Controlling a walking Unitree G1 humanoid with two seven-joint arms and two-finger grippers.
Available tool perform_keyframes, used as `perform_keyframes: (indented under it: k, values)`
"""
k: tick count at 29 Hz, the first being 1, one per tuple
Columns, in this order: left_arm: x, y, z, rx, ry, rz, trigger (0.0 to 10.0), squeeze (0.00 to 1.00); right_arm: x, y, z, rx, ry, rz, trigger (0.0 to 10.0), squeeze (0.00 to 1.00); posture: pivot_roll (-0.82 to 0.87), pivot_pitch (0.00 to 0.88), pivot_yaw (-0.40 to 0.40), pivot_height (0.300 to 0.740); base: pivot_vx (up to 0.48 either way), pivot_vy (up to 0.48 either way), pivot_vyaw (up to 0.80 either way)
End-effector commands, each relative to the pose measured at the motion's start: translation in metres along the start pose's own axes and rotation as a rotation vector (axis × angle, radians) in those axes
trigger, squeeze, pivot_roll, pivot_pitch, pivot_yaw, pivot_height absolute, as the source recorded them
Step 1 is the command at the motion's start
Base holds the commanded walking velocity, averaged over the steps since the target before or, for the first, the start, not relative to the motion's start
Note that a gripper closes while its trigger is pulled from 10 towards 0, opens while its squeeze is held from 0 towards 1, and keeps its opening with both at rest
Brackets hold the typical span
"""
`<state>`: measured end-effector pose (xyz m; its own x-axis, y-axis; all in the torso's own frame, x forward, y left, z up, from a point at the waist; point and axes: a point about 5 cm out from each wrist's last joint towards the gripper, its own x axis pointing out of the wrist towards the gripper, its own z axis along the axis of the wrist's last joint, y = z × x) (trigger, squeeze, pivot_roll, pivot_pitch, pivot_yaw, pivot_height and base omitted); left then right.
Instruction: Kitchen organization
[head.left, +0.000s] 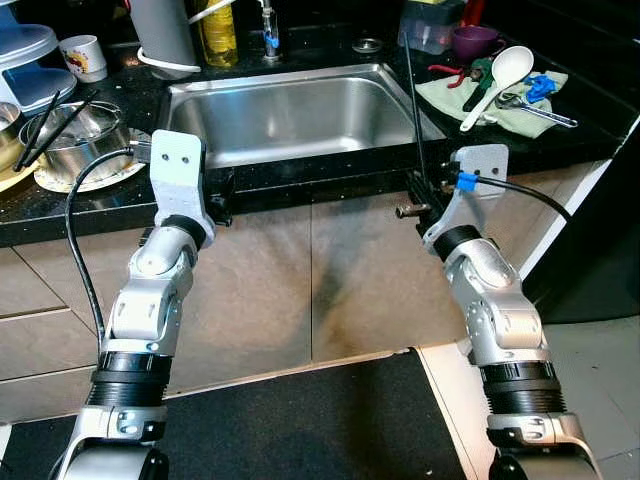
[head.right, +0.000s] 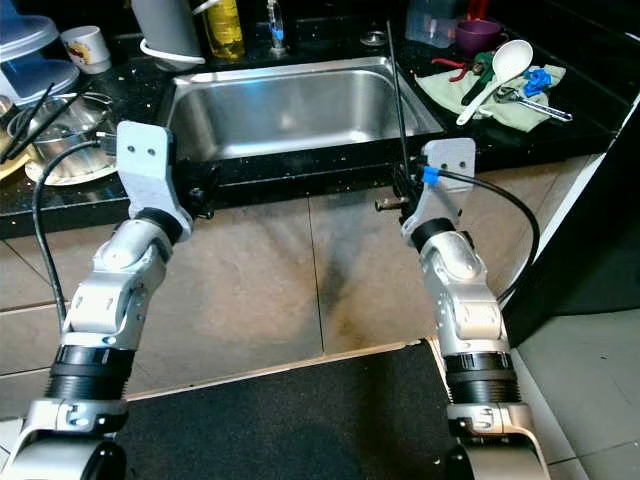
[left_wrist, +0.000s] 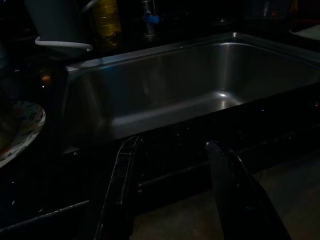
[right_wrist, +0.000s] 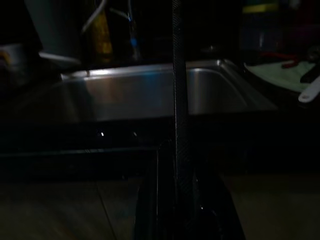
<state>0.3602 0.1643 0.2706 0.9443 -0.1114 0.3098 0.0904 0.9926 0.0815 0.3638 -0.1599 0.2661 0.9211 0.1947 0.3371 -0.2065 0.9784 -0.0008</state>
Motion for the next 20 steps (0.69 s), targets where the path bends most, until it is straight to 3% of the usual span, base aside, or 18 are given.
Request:
perform_keyframes:
  k: [1, 8, 20]
  values:
    - [-0.006, 0.000, -0.005, -0.001, 0.013, 0.000, 10.0, 0.00, 0.001, 0.001, 0.008, 0.015, -0.049, -0.002, 10.0, 0.00, -0.05, 0.177, 0.040, 0.740, 0.000, 0.000, 0.00]
    - [-0.020, -0.002, -0.012, -0.012, 0.032, 0.006, 10.0, 0.00, 0.005, 0.004, 0.001, 0.024, -0.052, -0.014, 10.0, 0.00, -0.04, 0.174, 0.033, 0.740, 0.000, 0.000, 0.00]
    - [-0.020, 0.000, -0.004, 0.008, 0.000, 0.015, 10.0, 0.00, 0.010, 0.009, 0.001, 0.031, -0.062, 0.004, 10.0, 0.00, -0.04, 0.173, 0.024, 0.740, 0.000, 0.000, 0.00]
